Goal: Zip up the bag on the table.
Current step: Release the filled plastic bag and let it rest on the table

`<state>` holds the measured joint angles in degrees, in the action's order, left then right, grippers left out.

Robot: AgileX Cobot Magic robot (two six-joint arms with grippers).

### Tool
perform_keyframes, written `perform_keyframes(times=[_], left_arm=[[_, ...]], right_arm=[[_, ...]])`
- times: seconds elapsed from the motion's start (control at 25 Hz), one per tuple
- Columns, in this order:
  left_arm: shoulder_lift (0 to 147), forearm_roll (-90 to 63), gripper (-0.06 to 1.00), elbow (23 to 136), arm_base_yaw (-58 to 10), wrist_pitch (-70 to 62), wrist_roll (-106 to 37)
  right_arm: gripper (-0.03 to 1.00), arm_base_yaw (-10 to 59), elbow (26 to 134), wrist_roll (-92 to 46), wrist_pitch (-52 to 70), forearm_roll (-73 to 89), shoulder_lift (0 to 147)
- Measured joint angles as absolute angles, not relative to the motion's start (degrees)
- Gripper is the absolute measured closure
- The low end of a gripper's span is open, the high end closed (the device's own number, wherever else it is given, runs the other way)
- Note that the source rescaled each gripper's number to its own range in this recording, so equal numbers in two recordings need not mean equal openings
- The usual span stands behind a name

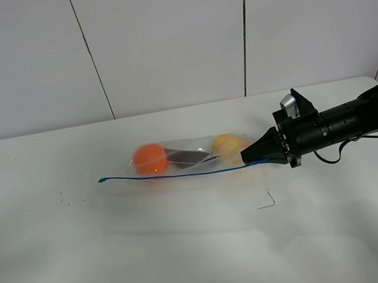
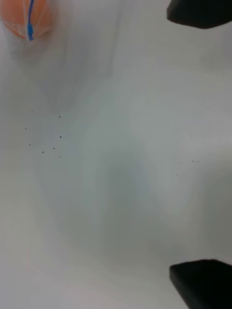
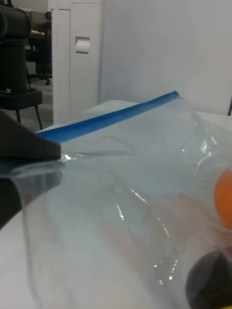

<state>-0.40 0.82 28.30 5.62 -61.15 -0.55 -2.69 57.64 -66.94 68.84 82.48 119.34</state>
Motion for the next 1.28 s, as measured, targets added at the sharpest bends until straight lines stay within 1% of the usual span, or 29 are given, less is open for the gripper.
perform_keyframes(times=[0.04, 0.08, 0.12, 0.16, 0.2, 0.24, 0.28, 0.32, 0.36, 0.48, 0.6, 0.84, 1.0, 1.28], left_arm=[[-0.40, 0.82, -0.06, 28.30, 5.62, -61.15, -0.55], [-0.40, 0.82, -0.06, 28.30, 5.62, -61.15, -0.55], [-0.40, 0.82, -0.06, 28.30, 5.62, -61.15, -0.55], [-0.40, 0.82, -0.06, 28.30, 5.62, -61.15, -0.55], [-0.40, 0.82, -0.06, 28.30, 5.62, -61.15, -0.55], [-0.40, 0.82, -0.06, 28.30, 5.62, -61.15, -0.55], [-0.40, 0.82, -0.06, 28.30, 5.62, -61.15, -0.55], [-0.40, 0.82, -0.06, 28.30, 5.62, -61.15, -0.55], [-0.40, 0.82, -0.06, 28.30, 5.62, -61.15, -0.55], [-0.40, 0.82, -0.06, 28.30, 5.62, -61.15, -0.55], [-0.40, 0.82, -0.06, 28.30, 5.62, -61.15, -0.55], [-0.40, 0.82, -0.06, 28.30, 5.62, -61.15, -0.55], [-0.40, 0.82, -0.06, 28.30, 5.62, -61.15, -0.55], [-0.40, 0.82, -0.06, 28.30, 5.62, -61.15, -0.55]], right_arm=[[0.93, -2.69, 57.64, -66.94, 68.84, 82.48, 119.34], [0.87, -2.69, 57.64, -66.94, 68.84, 82.48, 119.34], [0.78, -2.69, 57.64, -66.94, 68.84, 82.48, 119.34], [0.63, -2.69, 57.64, -66.94, 68.84, 82.48, 119.34], [0.45, -2.69, 57.64, -66.94, 68.84, 82.48, 119.34], [0.29, -2.69, 57.64, -66.94, 68.84, 82.54, 119.34], [0.16, -2.69, 57.64, -66.94, 68.84, 82.74, 119.34], [0.08, -2.69, 57.64, -66.94, 68.84, 82.96, 119.34], [0.03, -2.69, 57.64, -66.94, 68.84, 83.10, 119.34], [-0.02, -2.69, 57.64, -66.94, 68.84, 83.29, 119.34], [-0.03, -2.69, 57.64, -66.94, 68.84, 83.29, 119.34], [-0.03, -3.19, 57.64, -66.51, 68.84, 83.23, 119.34], [-0.03, -5.26, 57.64, -65.00, 68.90, 82.03, 119.34], [-0.03, -8.95, 57.64, -61.70, 68.84, 75.29, 118.59]])
